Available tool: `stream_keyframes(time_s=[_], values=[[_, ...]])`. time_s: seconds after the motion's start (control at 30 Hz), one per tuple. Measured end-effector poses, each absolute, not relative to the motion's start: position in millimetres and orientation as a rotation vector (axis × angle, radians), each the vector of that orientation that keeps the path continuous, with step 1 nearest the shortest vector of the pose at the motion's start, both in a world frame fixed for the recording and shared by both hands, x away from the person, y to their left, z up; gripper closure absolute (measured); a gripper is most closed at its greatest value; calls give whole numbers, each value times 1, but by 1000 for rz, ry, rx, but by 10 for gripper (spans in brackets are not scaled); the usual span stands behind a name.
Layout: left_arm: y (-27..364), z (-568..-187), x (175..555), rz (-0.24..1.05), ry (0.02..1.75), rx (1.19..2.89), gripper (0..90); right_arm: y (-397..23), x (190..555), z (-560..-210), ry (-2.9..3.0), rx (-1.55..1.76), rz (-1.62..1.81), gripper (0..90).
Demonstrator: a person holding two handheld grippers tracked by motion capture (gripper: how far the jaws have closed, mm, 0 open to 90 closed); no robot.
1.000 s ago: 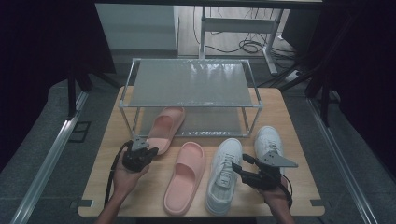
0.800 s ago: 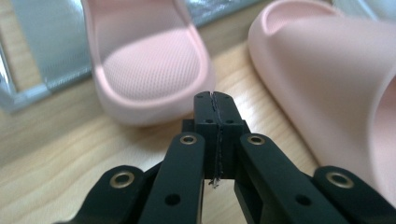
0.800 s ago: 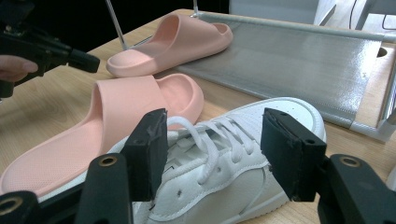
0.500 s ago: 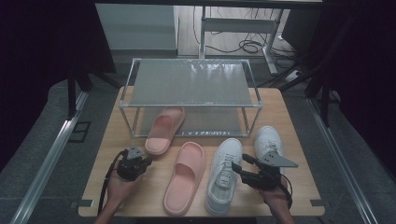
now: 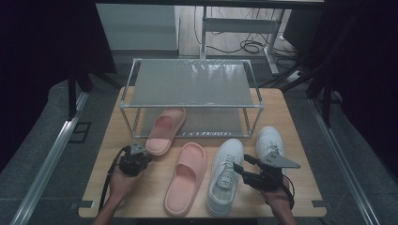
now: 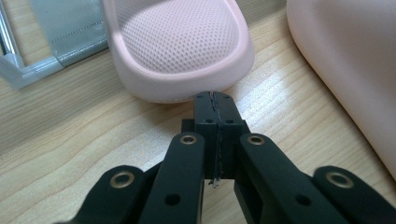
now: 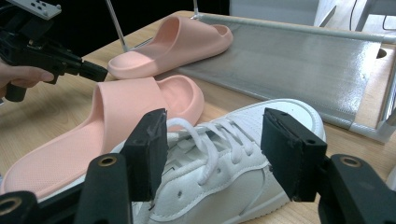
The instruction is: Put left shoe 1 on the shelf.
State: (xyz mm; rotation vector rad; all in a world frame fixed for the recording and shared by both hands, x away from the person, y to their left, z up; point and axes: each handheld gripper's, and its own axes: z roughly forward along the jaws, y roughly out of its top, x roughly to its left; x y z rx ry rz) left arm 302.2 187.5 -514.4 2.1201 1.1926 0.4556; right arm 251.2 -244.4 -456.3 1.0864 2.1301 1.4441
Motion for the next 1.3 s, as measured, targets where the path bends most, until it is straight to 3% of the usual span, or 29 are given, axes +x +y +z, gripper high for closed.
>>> stream_keyframes(time_s=[1.3], values=[[163,-517,331,440,1173,2125,900,-246,252,-458,2128,1096,1438,418]])
